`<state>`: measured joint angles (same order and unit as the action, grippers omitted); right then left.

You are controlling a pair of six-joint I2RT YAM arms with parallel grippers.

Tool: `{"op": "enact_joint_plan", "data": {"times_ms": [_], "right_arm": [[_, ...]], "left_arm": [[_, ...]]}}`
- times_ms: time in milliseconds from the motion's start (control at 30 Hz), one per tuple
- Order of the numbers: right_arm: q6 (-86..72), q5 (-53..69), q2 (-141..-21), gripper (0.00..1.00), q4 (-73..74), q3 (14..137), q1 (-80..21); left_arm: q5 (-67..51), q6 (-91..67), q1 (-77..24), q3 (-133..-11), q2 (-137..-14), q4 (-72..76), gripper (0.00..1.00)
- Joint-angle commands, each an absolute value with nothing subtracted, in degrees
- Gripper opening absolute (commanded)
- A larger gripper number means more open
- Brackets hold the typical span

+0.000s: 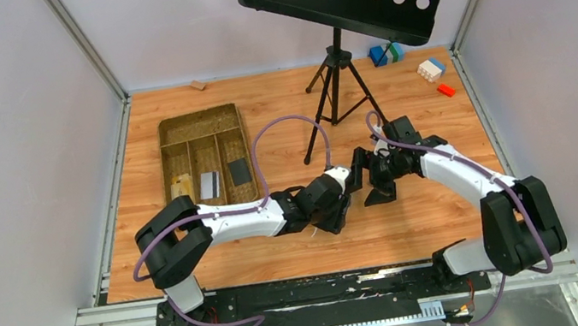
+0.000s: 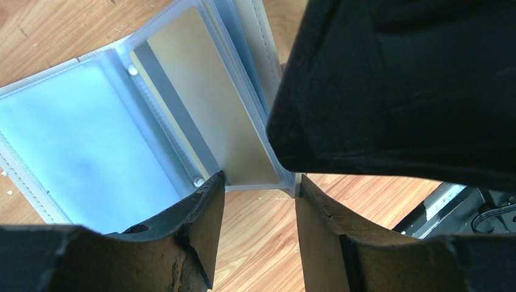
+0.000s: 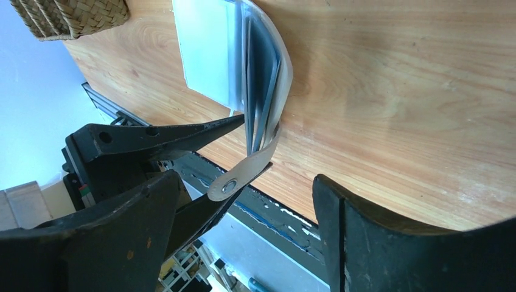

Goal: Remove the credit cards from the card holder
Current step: Pick up the card holder from the center of the board.

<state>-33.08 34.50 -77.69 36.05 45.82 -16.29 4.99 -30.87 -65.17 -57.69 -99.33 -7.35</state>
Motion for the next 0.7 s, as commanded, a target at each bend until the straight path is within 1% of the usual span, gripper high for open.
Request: {"op": "enact_joint_plan", "data": {"times_ms": [0, 67, 300, 467, 500, 600, 667], "right_arm": [[-35.4, 34.0, -78.4, 0.81, 31.0, 44.3, -16.0], [-36.4, 34.4, -79.9, 0.81, 29.1, 43.8, -16.1], [-39.1, 37.5, -84.0, 0.69, 23.3, 43.0, -16.1], [-40.3, 39.2, -85.1, 0.63, 20.3, 42.0, -16.3], [-40.3, 39.3, -85.3, 0.61, 20.2, 41.9, -16.3], [-40.1, 39.5, -85.8, 0.51, 19.7, 41.6, -16.6], [-40.1, 39.5, -86.1, 0.48, 19.4, 41.3, -16.7]], "left_arm": [[5.5, -32.1, -65.1, -56.9, -96.9, -5.5, 0.52], [5.1, -32.3, -65.0, -56.6, -96.6, -5.0, 0.52], [4.1, -32.9, -64.9, -55.3, -95.4, -3.0, 0.51], [2.8, -33.1, -64.8, -55.1, -95.4, -1.4, 0.51], [2.5, -33.2, -64.8, -55.1, -95.5, -1.2, 0.51], [1.7, -33.3, -64.7, -55.1, -95.4, -0.6, 0.5], [1.1, -33.5, -64.7, -54.8, -95.2, -0.3, 0.5]]}}
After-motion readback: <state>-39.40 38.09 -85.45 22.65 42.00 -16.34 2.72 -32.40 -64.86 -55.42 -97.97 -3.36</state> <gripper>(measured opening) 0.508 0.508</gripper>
